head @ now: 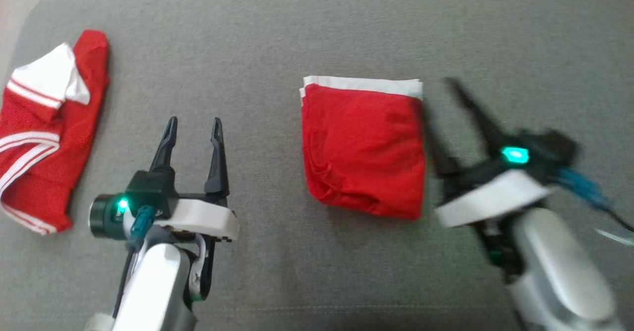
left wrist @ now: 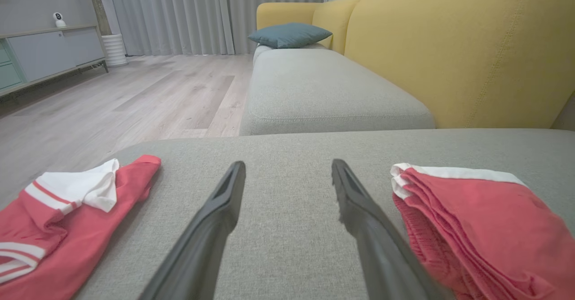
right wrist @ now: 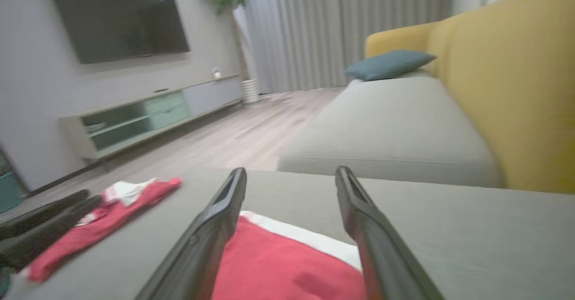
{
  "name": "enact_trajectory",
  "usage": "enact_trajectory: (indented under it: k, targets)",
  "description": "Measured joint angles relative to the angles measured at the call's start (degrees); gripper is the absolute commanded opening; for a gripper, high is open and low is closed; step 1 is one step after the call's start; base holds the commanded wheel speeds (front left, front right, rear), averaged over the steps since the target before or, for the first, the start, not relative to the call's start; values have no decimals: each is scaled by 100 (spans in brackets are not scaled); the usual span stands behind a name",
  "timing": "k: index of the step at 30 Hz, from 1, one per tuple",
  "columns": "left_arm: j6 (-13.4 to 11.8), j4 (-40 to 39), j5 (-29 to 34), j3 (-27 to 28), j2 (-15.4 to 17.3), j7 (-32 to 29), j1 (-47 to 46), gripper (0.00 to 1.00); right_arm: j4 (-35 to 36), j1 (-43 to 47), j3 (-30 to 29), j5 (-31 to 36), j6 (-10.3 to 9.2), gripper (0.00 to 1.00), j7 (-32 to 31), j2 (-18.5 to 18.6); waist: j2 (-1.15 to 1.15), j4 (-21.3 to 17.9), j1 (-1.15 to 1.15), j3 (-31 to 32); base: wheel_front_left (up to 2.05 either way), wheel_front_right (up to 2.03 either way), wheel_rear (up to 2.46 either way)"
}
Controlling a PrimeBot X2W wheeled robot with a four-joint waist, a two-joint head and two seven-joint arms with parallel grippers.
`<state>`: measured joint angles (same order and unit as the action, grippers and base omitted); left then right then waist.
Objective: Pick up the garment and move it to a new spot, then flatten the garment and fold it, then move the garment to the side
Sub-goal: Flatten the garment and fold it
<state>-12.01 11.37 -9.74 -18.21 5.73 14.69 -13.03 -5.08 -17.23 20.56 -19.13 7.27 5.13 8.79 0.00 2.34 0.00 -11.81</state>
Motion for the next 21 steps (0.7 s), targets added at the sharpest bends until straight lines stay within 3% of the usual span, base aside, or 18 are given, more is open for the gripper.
enact_trajectory:
  k: [4, 8, 21]
  targets:
    - [-9, -1, 0, 27, 76, 0, 26, 100, 242, 625, -1131, 326, 0, 100, 51, 12, 0, -133, 0, 61, 0, 0, 0]
    - [-14, -10, 0, 34, 141, -3, 159, 100, 479, 1159, -1875, 556, 0, 100, -20, -58, 0, -238, 0, 140, 0, 0, 0]
    - [-115, -220, 0, 29, 396, -180, 854, 100, 811, 1904, -2027, 760, 0, 100, -426, -319, 0, -380, 0, 687, 0, 0, 0]
